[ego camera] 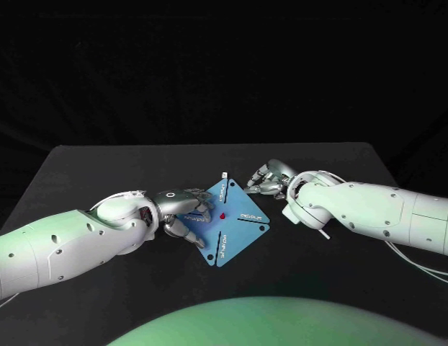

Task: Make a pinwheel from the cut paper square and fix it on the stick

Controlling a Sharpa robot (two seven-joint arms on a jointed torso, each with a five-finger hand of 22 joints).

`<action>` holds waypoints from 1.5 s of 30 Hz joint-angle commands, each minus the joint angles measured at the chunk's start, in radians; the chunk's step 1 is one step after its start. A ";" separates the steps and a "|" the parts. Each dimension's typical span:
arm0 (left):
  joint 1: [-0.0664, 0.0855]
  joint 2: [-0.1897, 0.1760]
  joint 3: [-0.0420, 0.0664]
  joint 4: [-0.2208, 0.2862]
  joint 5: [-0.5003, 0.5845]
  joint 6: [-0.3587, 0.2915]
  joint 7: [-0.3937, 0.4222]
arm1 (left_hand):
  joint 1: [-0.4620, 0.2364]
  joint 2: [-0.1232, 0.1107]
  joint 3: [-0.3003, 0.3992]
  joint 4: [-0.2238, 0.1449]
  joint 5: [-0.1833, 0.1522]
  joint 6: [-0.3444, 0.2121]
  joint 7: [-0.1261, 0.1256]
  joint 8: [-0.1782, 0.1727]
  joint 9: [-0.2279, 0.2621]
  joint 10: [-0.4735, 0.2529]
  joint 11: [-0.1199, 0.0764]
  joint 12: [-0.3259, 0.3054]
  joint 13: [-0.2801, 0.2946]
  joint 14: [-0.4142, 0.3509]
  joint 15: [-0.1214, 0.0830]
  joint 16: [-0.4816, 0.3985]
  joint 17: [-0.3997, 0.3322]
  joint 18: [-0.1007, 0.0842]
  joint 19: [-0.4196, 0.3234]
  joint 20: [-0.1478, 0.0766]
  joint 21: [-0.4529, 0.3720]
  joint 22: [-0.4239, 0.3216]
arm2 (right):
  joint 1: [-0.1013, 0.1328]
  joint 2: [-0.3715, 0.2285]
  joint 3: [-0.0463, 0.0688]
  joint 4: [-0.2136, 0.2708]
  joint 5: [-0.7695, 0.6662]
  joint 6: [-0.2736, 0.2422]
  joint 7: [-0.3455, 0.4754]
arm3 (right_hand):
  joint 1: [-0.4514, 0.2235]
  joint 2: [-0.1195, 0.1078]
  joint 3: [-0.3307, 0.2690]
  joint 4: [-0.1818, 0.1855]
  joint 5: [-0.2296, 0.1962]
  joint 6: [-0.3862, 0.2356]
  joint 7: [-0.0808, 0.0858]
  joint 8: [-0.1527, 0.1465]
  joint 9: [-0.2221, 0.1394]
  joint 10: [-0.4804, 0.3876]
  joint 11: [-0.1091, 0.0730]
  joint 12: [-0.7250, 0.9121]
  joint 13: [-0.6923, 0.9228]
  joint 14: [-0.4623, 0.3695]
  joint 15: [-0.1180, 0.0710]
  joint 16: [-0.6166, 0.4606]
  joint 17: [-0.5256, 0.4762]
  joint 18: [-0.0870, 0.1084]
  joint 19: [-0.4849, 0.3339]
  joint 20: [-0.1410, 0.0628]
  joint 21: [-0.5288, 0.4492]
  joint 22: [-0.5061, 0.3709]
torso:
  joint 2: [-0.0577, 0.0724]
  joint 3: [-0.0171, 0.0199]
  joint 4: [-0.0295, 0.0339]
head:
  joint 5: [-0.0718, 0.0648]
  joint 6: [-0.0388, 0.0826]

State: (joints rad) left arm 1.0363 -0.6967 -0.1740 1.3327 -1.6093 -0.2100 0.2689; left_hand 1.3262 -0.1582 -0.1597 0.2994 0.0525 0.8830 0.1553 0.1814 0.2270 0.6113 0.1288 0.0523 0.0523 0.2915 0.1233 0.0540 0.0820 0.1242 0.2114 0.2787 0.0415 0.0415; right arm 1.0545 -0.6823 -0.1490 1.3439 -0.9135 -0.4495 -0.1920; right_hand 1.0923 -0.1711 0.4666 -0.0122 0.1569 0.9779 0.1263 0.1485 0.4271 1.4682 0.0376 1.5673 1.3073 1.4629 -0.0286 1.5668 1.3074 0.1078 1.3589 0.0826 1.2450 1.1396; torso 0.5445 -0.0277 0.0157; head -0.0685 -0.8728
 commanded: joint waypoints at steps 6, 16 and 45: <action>0.001 0.000 0.000 0.001 -0.002 0.002 -0.006 | -0.007 -0.007 -0.007 0.001 -0.003 0.005 0.003 0.006 0.001 -0.010 0.001 -0.003 -0.001 -0.001 -0.001 -0.003 0.001 0.018 0.007 0.002 0.006 0.001 | -0.001 0.034 0.000 -0.050 0.076 0.054 -0.009 | -0.011 -0.003 -0.005 0.008 -0.007 -0.018 0.001 -0.010 -0.004 0.103 0.009 0.003 0.263 0.108 0.008 0.004 0.263 -0.009 -0.010 0.002 -0.007 -0.004 | 0.000 0.0004 0.0004 | 0.001 0.000; 0.001 0.000 0.000 0.000 -0.001 0.012 -0.011 | -0.008 -0.007 -0.007 0.001 -0.003 0.005 0.004 0.006 0.001 -0.015 0.002 -0.003 -0.002 -0.003 0.000 -0.003 0.000 0.019 0.007 0.002 0.006 0.001 | -0.001 0.098 0.001 -0.127 0.080 0.061 -0.017 | -0.009 -0.001 -0.005 0.009 -0.007 -0.025 0.003 -0.014 -0.006 0.103 0.010 0.003 0.263 0.108 0.010 0.004 0.263 -0.009 -0.012 0.003 -0.008 -0.004 | 0.000 0.0006 0.0007 | 0.002 0.000; 0.003 -0.001 0.000 0.002 -0.001 0.020 -0.020 | -0.008 -0.011 -0.009 0.001 -0.003 0.004 0.006 0.005 0.000 -0.031 0.003 -0.005 -0.003 -0.006 0.000 -0.005 -0.001 0.022 0.008 0.002 0.005 0.001 | -0.008 0.171 0.001 -0.226 0.080 0.144 -0.045 | 0.001 0.016 -0.001 0.012 -0.003 -0.021 0.005 -0.012 -0.007 0.103 0.012 0.003 0.263 0.108 0.013 0.004 0.263 -0.015 0.005 0.007 0.019 0.030 | 0.001 0.0009 -0.0004 | 0.010 0.000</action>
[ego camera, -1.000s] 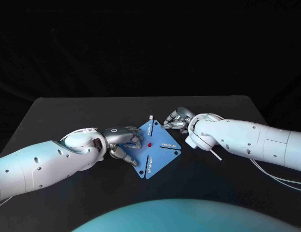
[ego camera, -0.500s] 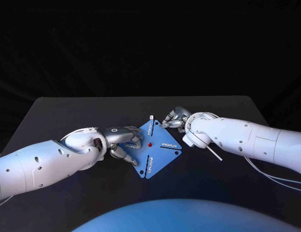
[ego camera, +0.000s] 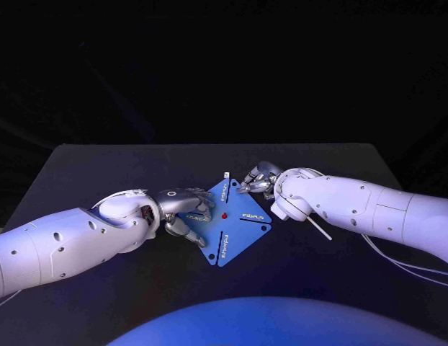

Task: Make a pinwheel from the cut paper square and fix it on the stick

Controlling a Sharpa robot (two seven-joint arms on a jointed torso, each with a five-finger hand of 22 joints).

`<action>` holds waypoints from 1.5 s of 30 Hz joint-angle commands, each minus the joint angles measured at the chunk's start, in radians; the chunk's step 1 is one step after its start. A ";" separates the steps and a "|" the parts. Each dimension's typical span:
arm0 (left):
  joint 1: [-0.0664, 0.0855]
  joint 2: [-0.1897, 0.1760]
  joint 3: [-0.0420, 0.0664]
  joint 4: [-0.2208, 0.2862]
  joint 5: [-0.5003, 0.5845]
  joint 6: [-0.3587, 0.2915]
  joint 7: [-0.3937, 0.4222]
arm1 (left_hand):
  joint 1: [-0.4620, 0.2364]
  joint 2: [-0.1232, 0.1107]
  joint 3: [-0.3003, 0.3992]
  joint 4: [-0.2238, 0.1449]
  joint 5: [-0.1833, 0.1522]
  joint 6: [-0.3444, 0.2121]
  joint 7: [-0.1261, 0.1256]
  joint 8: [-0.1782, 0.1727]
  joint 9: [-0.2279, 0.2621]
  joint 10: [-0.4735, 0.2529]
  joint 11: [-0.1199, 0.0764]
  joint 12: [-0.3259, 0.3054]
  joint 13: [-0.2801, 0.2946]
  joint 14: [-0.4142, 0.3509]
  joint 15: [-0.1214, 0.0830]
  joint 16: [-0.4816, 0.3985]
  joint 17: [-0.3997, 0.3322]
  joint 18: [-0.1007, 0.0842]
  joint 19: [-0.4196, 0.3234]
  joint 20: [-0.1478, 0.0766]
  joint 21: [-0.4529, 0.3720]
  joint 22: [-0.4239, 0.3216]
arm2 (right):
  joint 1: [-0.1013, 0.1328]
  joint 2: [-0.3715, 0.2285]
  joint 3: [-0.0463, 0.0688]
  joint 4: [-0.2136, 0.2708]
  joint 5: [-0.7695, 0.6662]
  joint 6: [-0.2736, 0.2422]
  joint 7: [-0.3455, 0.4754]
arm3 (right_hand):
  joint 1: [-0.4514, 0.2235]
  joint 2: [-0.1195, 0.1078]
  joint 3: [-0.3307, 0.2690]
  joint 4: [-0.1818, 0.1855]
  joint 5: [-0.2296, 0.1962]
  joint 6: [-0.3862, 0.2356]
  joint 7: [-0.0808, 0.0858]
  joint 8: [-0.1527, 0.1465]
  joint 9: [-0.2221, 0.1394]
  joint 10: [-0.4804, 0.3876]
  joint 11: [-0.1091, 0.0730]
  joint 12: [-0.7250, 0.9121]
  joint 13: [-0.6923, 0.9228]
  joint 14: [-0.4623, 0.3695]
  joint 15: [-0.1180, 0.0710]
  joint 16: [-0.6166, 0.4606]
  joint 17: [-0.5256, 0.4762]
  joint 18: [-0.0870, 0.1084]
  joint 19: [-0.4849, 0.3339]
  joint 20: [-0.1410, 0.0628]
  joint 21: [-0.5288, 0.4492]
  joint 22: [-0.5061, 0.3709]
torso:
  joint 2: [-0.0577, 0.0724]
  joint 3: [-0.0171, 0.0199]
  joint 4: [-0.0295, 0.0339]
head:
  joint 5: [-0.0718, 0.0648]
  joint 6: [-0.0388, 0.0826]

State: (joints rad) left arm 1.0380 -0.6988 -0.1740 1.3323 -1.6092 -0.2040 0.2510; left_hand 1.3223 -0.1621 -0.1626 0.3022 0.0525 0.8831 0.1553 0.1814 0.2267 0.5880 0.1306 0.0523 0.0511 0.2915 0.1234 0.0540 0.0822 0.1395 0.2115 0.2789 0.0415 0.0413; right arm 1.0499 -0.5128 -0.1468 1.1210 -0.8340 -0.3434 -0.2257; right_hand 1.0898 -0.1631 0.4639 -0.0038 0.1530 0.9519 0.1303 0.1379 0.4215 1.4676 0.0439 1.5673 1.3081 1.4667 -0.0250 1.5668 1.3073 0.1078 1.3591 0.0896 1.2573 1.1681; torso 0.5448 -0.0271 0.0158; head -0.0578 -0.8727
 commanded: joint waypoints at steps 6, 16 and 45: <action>0.001 0.001 0.000 0.002 -0.002 0.018 -0.004 | -0.004 -0.005 -0.005 -0.002 -0.003 0.004 0.006 0.005 0.001 -0.009 0.001 -0.005 -0.002 -0.006 0.001 -0.005 -0.001 0.008 0.008 0.002 0.005 0.001 | -0.004 0.001 -0.001 -0.002 0.003 0.031 -0.007 | 0.017 0.017 0.010 -0.001 0.001 0.015 -0.002 0.003 0.000 0.103 0.004 0.003 0.263 0.104 0.008 0.004 0.263 -0.016 0.007 0.000 0.013 0.009 | 0.000 0.0008 -0.0010 | 0.002 0.000; 0.001 0.001 0.000 0.001 -0.002 0.022 -0.005 | -0.004 -0.002 -0.004 -0.002 -0.003 0.004 0.006 0.005 0.000 -0.011 0.001 -0.005 -0.002 -0.007 0.001 -0.006 -0.001 0.009 0.008 0.002 0.005 0.001 | -0.004 -0.001 -0.001 0.008 0.012 -0.006 0.024 | 0.055 0.051 0.053 -0.025 -0.009 0.089 -0.030 0.046 0.025 0.103 -0.019 0.003 0.263 0.104 -0.011 0.004 0.263 -0.019 0.017 -0.015 0.031 0.034 | 0.000 0.0000 -0.0009 | 0.002 0.000; 0.002 -0.001 0.000 0.002 -0.001 0.024 -0.008 | -0.005 0.002 -0.001 -0.002 -0.003 0.004 0.007 0.004 0.000 -0.013 0.002 -0.004 -0.002 -0.007 0.002 -0.006 -0.002 0.011 0.008 0.002 0.005 0.001 | -0.004 -0.005 -0.001 0.021 0.013 -0.037 0.072 | 0.108 0.097 0.154 -0.122 -0.080 0.134 -0.055 0.118 0.117 0.103 -0.041 0.003 0.263 0.104 -0.043 0.004 0.263 -0.021 0.019 -0.046 0.034 0.049 | 0.000 -0.0005 -0.0008 | 0.004 0.000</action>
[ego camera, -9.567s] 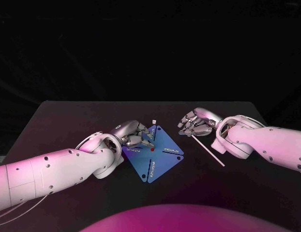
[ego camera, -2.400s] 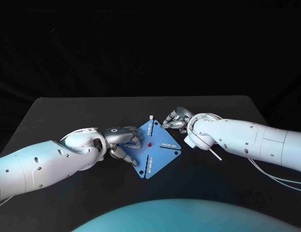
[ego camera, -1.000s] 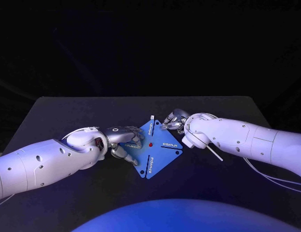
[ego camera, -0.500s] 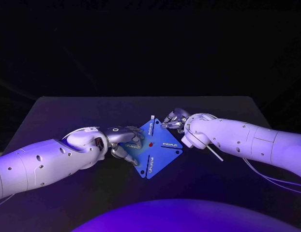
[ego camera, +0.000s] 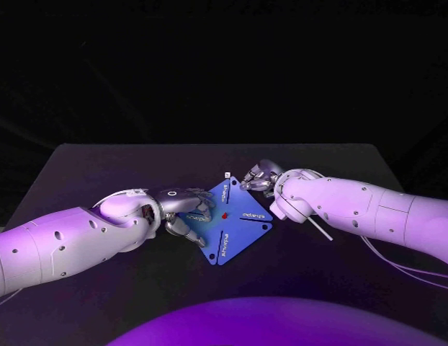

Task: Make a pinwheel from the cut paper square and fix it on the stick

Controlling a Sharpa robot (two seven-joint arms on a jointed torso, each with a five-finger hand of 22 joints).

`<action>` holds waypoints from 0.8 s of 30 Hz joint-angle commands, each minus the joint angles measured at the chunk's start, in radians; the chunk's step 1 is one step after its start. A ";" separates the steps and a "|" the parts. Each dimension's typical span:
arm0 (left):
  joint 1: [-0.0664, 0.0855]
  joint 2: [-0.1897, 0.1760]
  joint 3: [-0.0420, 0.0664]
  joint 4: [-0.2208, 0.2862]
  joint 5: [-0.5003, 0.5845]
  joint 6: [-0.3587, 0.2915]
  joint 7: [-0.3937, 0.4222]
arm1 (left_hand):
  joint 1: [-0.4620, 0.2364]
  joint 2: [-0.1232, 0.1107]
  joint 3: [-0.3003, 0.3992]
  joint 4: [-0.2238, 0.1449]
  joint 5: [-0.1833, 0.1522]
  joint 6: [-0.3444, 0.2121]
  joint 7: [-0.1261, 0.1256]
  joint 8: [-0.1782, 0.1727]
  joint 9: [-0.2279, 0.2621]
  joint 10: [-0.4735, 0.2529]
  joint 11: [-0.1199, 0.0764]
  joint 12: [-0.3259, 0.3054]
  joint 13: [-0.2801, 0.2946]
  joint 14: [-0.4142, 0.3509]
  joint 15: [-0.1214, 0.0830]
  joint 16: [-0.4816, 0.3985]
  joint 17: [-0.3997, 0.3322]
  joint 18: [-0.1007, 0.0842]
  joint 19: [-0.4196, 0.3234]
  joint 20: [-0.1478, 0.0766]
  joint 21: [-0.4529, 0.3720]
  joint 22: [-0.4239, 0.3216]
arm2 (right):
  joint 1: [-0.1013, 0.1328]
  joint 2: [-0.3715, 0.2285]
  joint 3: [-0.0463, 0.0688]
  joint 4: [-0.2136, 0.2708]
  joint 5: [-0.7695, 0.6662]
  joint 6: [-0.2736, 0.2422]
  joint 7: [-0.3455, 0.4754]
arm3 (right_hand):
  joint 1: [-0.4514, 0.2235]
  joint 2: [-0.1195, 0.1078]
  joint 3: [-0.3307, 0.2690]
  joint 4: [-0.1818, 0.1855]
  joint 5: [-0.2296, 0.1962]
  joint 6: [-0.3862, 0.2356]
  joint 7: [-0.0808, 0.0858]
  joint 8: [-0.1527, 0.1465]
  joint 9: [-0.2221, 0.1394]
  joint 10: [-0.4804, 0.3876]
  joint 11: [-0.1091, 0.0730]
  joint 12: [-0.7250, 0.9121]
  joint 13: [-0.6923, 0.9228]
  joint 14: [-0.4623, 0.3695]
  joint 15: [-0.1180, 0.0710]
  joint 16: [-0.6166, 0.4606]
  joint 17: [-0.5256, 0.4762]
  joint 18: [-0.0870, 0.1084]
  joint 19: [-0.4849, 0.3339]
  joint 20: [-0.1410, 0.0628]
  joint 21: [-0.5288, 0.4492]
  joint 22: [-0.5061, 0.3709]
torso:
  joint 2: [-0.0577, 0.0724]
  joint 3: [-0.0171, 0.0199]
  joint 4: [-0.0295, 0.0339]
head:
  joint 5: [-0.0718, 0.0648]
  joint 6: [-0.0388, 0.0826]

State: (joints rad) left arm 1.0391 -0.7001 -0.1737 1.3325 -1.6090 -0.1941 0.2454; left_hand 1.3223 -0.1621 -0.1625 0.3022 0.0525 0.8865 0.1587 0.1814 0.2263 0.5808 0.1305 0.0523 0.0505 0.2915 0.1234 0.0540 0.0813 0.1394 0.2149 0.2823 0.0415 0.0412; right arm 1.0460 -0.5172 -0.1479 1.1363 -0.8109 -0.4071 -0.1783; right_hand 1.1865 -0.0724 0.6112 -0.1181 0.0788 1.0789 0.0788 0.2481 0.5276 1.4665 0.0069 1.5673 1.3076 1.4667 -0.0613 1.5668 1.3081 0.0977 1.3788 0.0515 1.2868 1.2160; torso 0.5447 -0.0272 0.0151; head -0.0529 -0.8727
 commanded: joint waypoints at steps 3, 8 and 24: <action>0.001 0.000 0.000 0.003 -0.001 0.014 -0.003 | -0.005 0.002 -0.001 -0.002 -0.003 0.001 0.004 0.004 0.001 -0.006 0.002 -0.004 -0.001 -0.007 0.002 -0.006 -0.001 0.011 0.005 -0.001 0.005 0.001 | -0.001 -0.001 0.000 0.012 -0.014 0.040 0.027 | 0.005 0.006 0.018 -0.020 -0.024 0.008 -0.005 0.018 0.026 0.104 -0.005 0.003 0.263 0.104 -0.007 0.004 0.263 -0.011 -0.001 -0.008 0.004 0.003 | 0.001 0.0001 0.0007 | -0.001 0.000; 0.001 0.000 0.000 0.003 -0.001 0.013 -0.003 | -0.005 0.002 -0.001 -0.002 -0.003 0.001 0.004 0.004 0.001 -0.006 0.002 -0.004 -0.001 -0.007 0.002 -0.006 -0.001 0.011 0.005 -0.001 0.005 0.001 | -0.001 0.000 0.000 0.014 -0.016 0.017 0.030 | -0.002 0.003 0.026 -0.029 -0.027 0.012 -0.009 0.028 0.039 0.104 -0.010 0.003 0.263 0.104 -0.005 0.004 0.263 -0.012 0.000 -0.008 0.005 0.005 | 0.001 -0.0004 0.0006 | -0.001 0.000; 0.001 -0.003 0.000 0.006 0.003 0.005 -0.005 | -0.006 0.003 -0.001 -0.002 -0.003 0.000 0.004 0.004 0.000 -0.008 0.001 -0.004 -0.001 -0.007 0.001 -0.006 -0.001 0.012 0.005 -0.001 0.005 0.001 | -0.001 0.010 0.000 0.007 -0.140 -0.049 0.064 | -0.010 0.000 0.033 -0.036 -0.029 0.013 -0.011 0.035 0.051 0.104 -0.012 0.003 0.263 0.104 -0.006 0.004 0.263 -0.013 0.003 -0.008 0.009 0.011 | 0.000 0.0008 0.0003 | 0.002 0.000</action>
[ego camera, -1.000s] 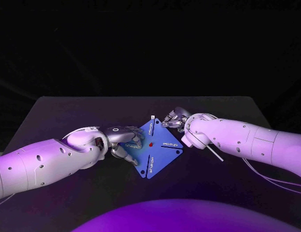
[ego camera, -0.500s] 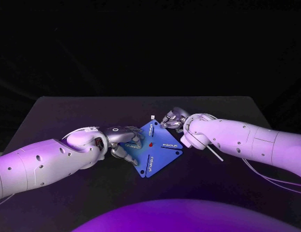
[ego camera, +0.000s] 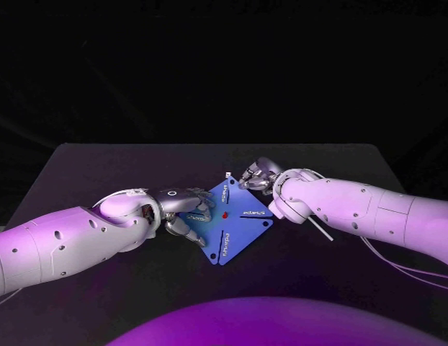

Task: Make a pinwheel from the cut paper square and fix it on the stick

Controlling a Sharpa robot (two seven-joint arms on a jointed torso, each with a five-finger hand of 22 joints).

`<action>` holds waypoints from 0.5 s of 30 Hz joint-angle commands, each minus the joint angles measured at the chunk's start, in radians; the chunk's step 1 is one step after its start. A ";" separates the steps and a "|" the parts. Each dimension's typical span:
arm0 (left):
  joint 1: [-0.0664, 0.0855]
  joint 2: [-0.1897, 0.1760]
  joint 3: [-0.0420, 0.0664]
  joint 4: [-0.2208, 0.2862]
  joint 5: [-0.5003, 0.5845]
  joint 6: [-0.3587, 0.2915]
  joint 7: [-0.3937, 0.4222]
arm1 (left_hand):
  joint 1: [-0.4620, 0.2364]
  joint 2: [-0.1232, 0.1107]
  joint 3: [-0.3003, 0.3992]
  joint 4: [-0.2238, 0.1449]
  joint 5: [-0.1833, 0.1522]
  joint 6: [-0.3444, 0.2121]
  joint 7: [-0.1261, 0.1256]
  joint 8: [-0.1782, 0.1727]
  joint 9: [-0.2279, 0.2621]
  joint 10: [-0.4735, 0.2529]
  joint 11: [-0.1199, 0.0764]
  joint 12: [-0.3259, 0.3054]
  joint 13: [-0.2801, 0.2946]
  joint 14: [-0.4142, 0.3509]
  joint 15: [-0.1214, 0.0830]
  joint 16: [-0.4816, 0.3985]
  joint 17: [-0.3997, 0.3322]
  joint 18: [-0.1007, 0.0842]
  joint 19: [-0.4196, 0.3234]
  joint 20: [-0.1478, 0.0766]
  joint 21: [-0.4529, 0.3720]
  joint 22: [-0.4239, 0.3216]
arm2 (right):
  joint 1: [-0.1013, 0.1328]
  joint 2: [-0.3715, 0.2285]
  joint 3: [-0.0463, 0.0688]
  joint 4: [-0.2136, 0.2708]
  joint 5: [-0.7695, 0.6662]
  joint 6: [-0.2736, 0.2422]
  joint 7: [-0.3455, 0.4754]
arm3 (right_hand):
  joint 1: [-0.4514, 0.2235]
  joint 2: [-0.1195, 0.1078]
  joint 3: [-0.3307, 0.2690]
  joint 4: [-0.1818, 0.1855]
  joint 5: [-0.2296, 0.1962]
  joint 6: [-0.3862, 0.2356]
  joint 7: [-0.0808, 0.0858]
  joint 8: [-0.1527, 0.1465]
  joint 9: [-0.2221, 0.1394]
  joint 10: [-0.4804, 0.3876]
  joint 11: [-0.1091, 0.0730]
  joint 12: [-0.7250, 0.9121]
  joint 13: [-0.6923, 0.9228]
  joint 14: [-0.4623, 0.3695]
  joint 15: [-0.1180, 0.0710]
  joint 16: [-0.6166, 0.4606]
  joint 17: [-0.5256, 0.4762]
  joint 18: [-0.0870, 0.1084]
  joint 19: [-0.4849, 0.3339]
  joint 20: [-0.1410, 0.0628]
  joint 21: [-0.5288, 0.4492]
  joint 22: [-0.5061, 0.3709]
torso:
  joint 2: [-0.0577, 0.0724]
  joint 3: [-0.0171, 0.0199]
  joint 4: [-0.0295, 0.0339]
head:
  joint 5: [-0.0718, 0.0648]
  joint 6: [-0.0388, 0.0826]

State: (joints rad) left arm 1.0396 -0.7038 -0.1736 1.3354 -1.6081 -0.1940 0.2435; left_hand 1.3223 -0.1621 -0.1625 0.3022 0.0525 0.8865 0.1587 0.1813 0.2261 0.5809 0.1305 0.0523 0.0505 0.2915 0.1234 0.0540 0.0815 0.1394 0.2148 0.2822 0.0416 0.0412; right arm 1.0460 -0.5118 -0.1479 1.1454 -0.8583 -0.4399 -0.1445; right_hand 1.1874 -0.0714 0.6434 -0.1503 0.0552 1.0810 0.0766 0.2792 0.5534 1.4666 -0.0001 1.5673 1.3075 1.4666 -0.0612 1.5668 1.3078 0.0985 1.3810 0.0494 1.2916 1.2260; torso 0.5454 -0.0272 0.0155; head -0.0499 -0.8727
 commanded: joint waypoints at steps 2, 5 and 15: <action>0.000 0.001 0.000 0.003 0.003 0.001 -0.003 | -0.007 -0.001 -0.003 -0.002 -0.003 0.000 0.003 0.004 0.000 -0.011 0.001 -0.004 -0.001 -0.006 0.001 -0.006 -0.001 0.014 0.007 -0.001 0.005 0.001 | -0.001 0.007 0.000 -0.006 -0.125 -0.021 0.037 | -0.011 -0.001 0.002 -0.005 -0.005 0.011 -0.009 0.005 0.027 0.104 -0.005 0.003 0.263 0.104 -0.006 0.004 0.263 -0.014 0.002 -0.006 0.006 0.004 | -0.001 0.0011 0.0004 | -0.001 0.000; 0.000 0.000 0.000 0.004 0.005 -0.011 -0.003 | -0.009 -0.005 -0.005 -0.002 -0.003 0.000 0.003 0.003 0.000 -0.012 0.001 -0.004 -0.001 -0.005 0.000 -0.006 -0.001 0.014 0.007 -0.001 0.005 0.001 | -0.001 0.011 0.000 -0.013 -0.186 -0.027 0.052 | -0.013 -0.002 0.004 -0.007 -0.005 0.011 -0.010 0.007 0.030 0.104 -0.006 0.003 0.263 0.104 -0.006 0.004 0.263 -0.015 0.004 -0.006 0.009 0.008 | 0.000 0.0003 -0.0004 | 0.002 0.000; 0.000 -0.003 0.000 0.011 0.018 -0.064 0.010 | -0.009 -0.003 -0.004 -0.002 -0.002 0.003 0.002 0.004 0.000 -0.008 0.000 -0.003 0.000 0.004 -0.001 -0.005 0.001 0.019 0.021 -0.001 0.009 0.004 | -0.001 0.019 0.000 -0.004 -0.339 -0.033 0.092 | -0.016 -0.005 0.008 -0.013 -0.005 0.010 -0.010 0.010 0.036 0.104 -0.007 0.003 0.263 0.104 -0.007 0.004 0.263 -0.017 0.009 -0.007 0.015 0.016 | 0.000 0.0008 0.0005 | 0.005 0.000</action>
State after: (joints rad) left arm 1.0391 -0.7075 -0.1740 1.3425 -1.6046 -0.2180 0.2426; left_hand 1.3169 -0.1675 -0.1625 0.3022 0.0525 0.8865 0.1587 0.1814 0.2262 0.5737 0.1305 0.0523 0.0506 0.2916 0.1234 0.0540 0.0816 0.1394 0.2293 0.2825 0.0461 0.0437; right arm 1.0459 -0.4955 -0.1479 1.1377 -1.0872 -0.4664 -0.0920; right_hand 1.1832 -0.0756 0.6503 -0.1572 0.0533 1.0810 0.0765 0.2864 0.5533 1.4665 -0.0001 1.5673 1.3075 1.4666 -0.0611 1.5668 1.3077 0.0988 1.3860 0.0445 1.3030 1.2409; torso 0.5454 -0.0267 0.0154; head -0.0465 -0.8727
